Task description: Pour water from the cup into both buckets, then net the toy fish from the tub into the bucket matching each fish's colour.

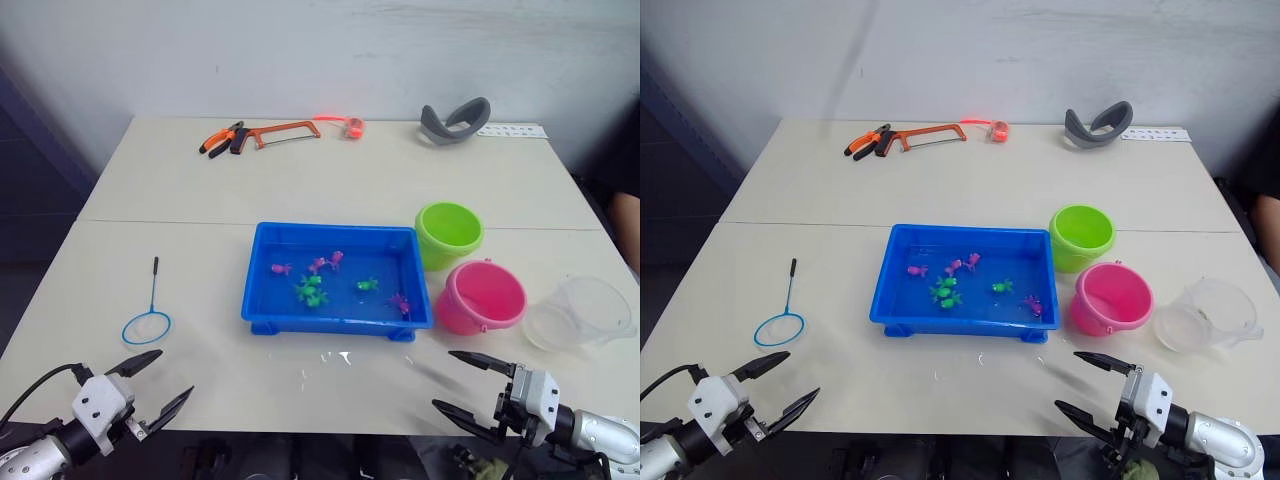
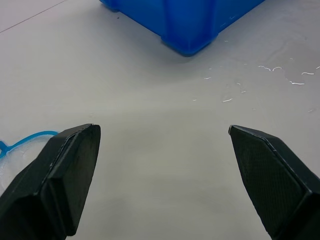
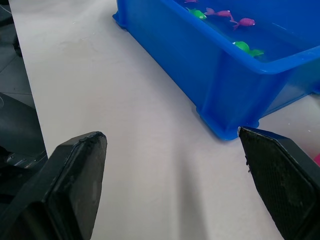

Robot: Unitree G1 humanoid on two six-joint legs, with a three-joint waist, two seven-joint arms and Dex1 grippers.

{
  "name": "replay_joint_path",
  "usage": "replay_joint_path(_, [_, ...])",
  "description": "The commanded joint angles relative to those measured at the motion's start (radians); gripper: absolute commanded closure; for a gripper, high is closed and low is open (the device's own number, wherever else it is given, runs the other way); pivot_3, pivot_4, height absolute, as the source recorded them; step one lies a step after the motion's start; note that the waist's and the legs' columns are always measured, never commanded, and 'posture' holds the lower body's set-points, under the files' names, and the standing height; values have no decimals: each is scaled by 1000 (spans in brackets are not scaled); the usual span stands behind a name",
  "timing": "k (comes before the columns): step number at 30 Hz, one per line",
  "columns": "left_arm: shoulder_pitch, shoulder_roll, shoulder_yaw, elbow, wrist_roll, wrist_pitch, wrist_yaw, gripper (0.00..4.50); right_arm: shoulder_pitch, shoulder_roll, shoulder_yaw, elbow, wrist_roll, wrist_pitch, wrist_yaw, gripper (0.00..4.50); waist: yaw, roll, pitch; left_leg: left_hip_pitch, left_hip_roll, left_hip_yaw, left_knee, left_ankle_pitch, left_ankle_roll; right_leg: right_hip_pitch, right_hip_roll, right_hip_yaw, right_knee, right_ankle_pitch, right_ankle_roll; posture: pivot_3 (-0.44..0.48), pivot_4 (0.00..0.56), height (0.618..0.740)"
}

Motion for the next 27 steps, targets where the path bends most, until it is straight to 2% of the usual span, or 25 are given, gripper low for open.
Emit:
replay_joint_path(1, [15, 11, 1, -27, -49, 37, -14, 31, 7, -11, -9, -23, 18, -8, -6, 0, 0, 0, 0, 0, 0, 0, 0, 0, 0, 0, 0, 0, 0, 0, 0, 0, 150, 740])
replay_joint_path(4, [48, 48, -5, -146, -225, 226, -89, 31, 32, -18, -38, -65, 45, 33, -31, 0, 0, 0, 0, 0, 0, 0, 0, 0, 0, 0, 0, 0, 0, 0, 0, 0, 150, 740])
replay_joint_path(7, [33, 67, 1, -264, -284, 286, -86, 31, 78, -19, -74, -123, 76, 71, -66, 0, 2, 1, 0, 0, 0, -1, 0, 0, 0, 0, -1, 0, 0, 0, 0, 0, 150, 740])
replay_joint_path(11, [-77, 107, -8, -429, -389, 392, -51, 31, 180, -16, -151, -245, 127, 126, -115, 0, 4, 1, 0, 0, 0, -1, 1, 1, -1, 1, -1, 0, 1, 0, 0, 0, 150, 740])
replay_joint_path(14, [-264, 170, -112, -534, -491, 541, -28, 31, 329, 37, -249, -327, 151, 151, -182, 0, 13, 4, -1, 0, -1, -2, 1, 1, -1, 1, -1, 0, 2, 0, 0, 0, 150, 740])
replay_joint_path(16, [-302, 176, -146, -567, -512, 584, -21, 31, 391, 70, -289, -345, 164, 149, -204, 0, 11, 5, -2, 0, -1, -2, 0, 2, -1, 1, 0, 1, 2, 0, 0, 0, 150, 740])
replay_joint_path(21, [-518, 155, -274, -485, -538, 693, -32, 31, 529, 262, -416, -385, 212, 160, -380, 0, -2, 9, -4, 1, -1, -1, -1, 3, -4, 1, 3, 2, 3, 0, 0, 0, 150, 740])
replay_joint_path(24, [-642, 115, -321, -431, -517, 711, -29, 31, 538, 371, -459, -367, 231, 159, -494, 0, 1, 9, -4, 2, 0, 0, -1, 2, -8, 0, 3, 4, 5, 0, 0, 0, 150, 740])
replay_joint_path(27, [-702, 103, -362, -425, -522, 755, -40, 31, 518, 428, -472, -356, 221, 180, -587, 0, -1, 9, -4, 3, -1, 0, -2, 2, -9, 0, 3, 6, 6, 0, 0, 0, 150, 740])
